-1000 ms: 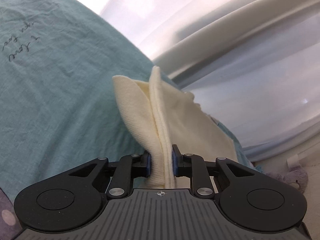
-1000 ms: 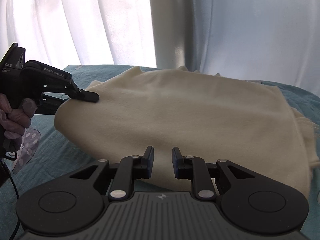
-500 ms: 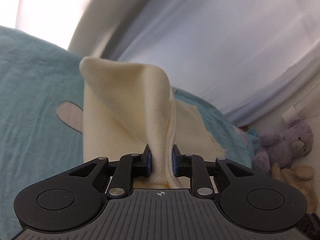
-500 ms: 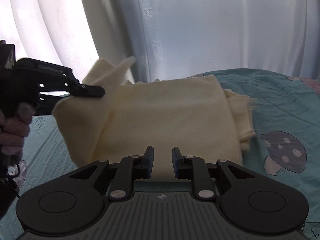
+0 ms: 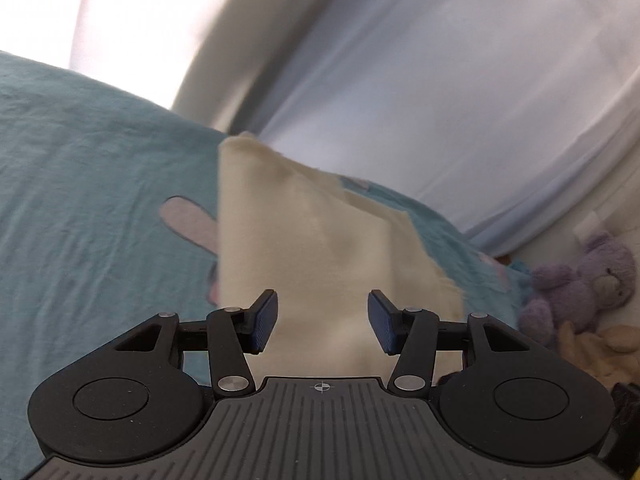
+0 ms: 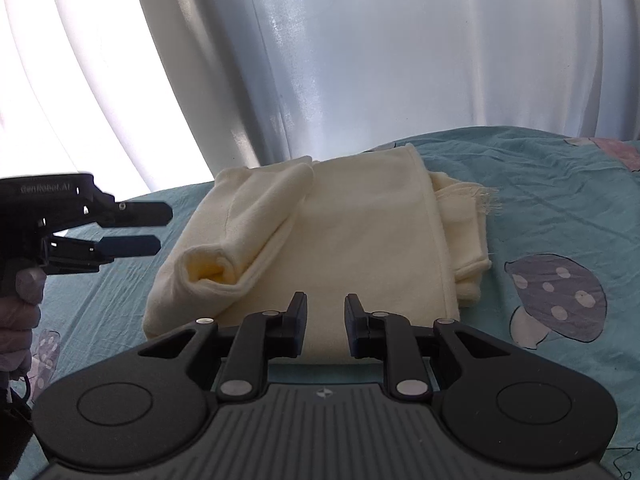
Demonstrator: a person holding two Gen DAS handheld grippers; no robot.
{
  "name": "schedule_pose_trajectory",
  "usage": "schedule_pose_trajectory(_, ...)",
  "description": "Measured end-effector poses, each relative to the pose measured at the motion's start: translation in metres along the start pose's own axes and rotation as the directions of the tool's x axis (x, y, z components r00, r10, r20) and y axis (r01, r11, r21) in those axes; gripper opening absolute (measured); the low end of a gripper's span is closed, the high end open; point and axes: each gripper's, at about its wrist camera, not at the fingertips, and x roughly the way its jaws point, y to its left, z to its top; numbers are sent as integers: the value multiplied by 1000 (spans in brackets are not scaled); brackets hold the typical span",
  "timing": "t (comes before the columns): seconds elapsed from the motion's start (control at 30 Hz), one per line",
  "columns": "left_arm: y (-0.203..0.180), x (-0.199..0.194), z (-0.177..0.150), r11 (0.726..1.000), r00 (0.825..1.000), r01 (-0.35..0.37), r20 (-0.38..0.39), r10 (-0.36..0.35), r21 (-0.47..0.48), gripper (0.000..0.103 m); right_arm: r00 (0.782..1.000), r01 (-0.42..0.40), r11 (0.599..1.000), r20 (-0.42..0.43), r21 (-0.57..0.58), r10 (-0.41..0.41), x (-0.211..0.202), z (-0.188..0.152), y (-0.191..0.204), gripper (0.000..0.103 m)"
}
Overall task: Fold small clothes
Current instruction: 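Fold the lifted side over the bundle with the left gripper and release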
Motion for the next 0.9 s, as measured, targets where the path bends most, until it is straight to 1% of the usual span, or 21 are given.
schedule_pose_trajectory(0.03,2,5,-2,1000,999,-30,-26,30,-1,55,1000,-14,1000,-2,4,14,2,3,1,20)
schedule_pose_trajectory(0.07,2,9,-4,999,998,-44,-46,44,4,55,1000,-25,1000,-5,6,25,4,5,1,22)
schedule_pose_trajectory(0.1,1,15,-9,998,997,-58,-48,59,26,57,999,-41,999,-9,9,41,7,8,2,26)
schedule_pose_trajectory(0.17,-6,15,-13,993,996,-85,-33,88,79,62,997,-69,997,-18,19,69,14,14,2,30)
schedule_pose_trajectory(0.2,-12,19,-16,989,994,-99,-30,103,109,67,996,-82,996,-24,23,82,17,17,2,32)
schedule_pose_trajectory(0.23,-16,21,-21,984,992,-119,-31,124,135,70,994,-99,995,-33,30,100,18,20,4,33)
schedule_pose_trajectory(0.27,-22,23,-27,974,988,-146,-27,153,174,71,993,-108,993,-37,39,109,22,23,3,34)
schedule_pose_trajectory(0.33,-35,29,-39,941,979,-192,-10,203,277,75,990,-131,990,-48,55,134,31,30,1,40)
schedule_pose_trajectory(0.37,-39,31,-46,924,975,-213,2,224,316,75,986,-151,986,-57,66,155,38,34,0,45)
schedule_pose_trajectory(0.4,-38,30,-49,922,975,-213,3,224,323,76,982,-170,982,-66,80,175,43,38,0,47)
schedule_pose_trajectory(0.43,-34,29,-50,930,977,-202,-1,212,308,76,978,-191,977,-71,95,198,49,42,0,47)
schedule_pose_trajectory(0.5,-17,23,-47,967,985,-160,-30,169,196,76,967,-224,967,-93,121,236,63,48,0,48)
schedule_pose_trajectory(0.53,-8,21,-45,979,988,-143,-44,150,143,76,963,-233,963,-107,136,248,70,51,-1,49)
schedule_pose_trajectory(0.57,0,18,-44,987,989,-135,-53,140,88,76,955,-248,957,-129,152,268,80,53,-1,49)
schedule_pose_trajectory(0.63,11,13,-43,991,990,-129,-56,131,34,77,946,-257,947,-152,194,288,95,56,-3,49)
schedule_pose_trajectory(0.7,17,12,-44,991,990,-132,-56,133,20,77,934,-279,933,-161,227,319,105,58,-3,48)
schedule_pose_trajectory(0.77,19,14,-47,991,989,-131,-68,132,17,78,929,-290,924,-158,250,335,112,60,-3,48)
schedule_pose_trajectory(0.83,19,15,-50,993,990,-117,-79,118,14,78,926,-295,917,-156,268,343,119,62,-3,44)
schedule_pose_trajectory(0.9,16,16,-52,993,990,-112,-79,113,24,78,924,-298,916,-159,270,348,122,63,-3,43)
